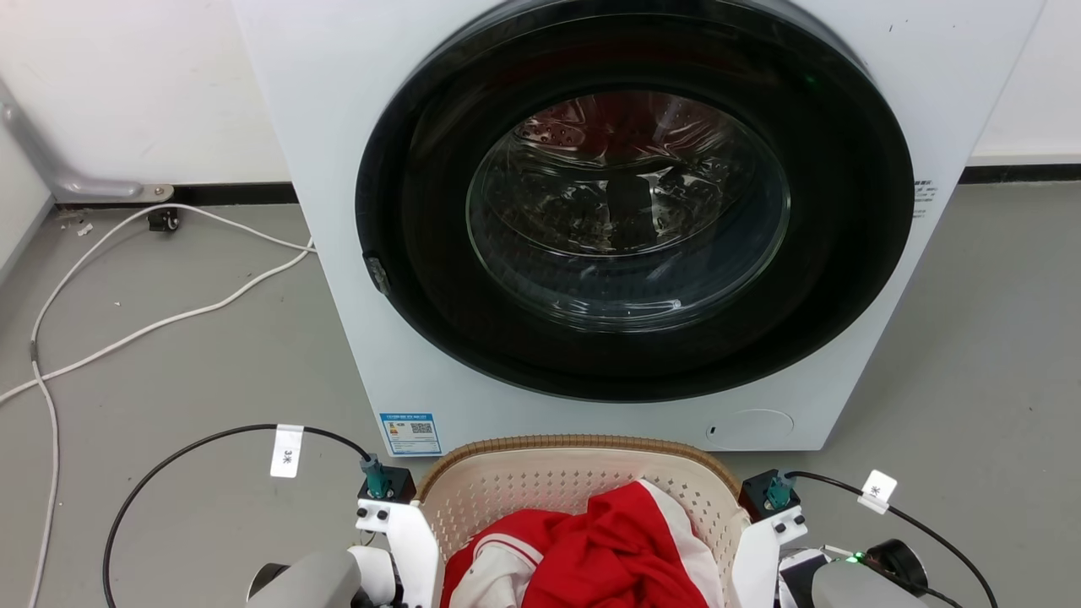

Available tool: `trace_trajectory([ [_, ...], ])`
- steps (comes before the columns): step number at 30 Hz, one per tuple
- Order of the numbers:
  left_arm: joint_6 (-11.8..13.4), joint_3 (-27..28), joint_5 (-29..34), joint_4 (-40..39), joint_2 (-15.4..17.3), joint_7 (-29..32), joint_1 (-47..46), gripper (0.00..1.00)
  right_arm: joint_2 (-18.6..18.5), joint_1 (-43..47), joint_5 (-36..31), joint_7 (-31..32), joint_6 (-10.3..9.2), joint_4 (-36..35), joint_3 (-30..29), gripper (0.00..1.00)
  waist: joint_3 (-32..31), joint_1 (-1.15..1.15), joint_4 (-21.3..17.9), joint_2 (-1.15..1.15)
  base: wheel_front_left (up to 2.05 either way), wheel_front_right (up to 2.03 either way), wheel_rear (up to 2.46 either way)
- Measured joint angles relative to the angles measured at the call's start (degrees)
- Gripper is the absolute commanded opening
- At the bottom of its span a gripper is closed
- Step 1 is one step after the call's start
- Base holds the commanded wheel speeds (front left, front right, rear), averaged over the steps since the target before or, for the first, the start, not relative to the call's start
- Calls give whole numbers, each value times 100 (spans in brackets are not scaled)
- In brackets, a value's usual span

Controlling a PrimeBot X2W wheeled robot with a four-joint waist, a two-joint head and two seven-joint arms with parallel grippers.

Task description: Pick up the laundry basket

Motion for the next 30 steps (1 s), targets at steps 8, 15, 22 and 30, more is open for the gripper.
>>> trace_trajectory([
  [8, 0, -93, -100, 14, 0, -4, 0, 0, -37, -8, 275, -7, 0, 4, 266, 0, -16, 1, 2, 0, 0, 0, 0],
  [15, 0, -166, -185, 27, 1, -5, 0, 0, -56, -33, 481, -29, 0, 22, 463, 0, -18, 1, 1, 0, 0, 0, 0],
  [22, 0, -249, -256, 35, 0, -16, -2, 0, -75, -37, 690, -54, 0, 45, 662, 0, -29, 1, 16, 0, 0, 0, 0],
  [30, 0, -318, -347, 55, 0, -40, -11, 0, -86, -81, 860, -78, 0, 66, 846, 0, -30, 1, 27, 0, 0, 0, 0],
])
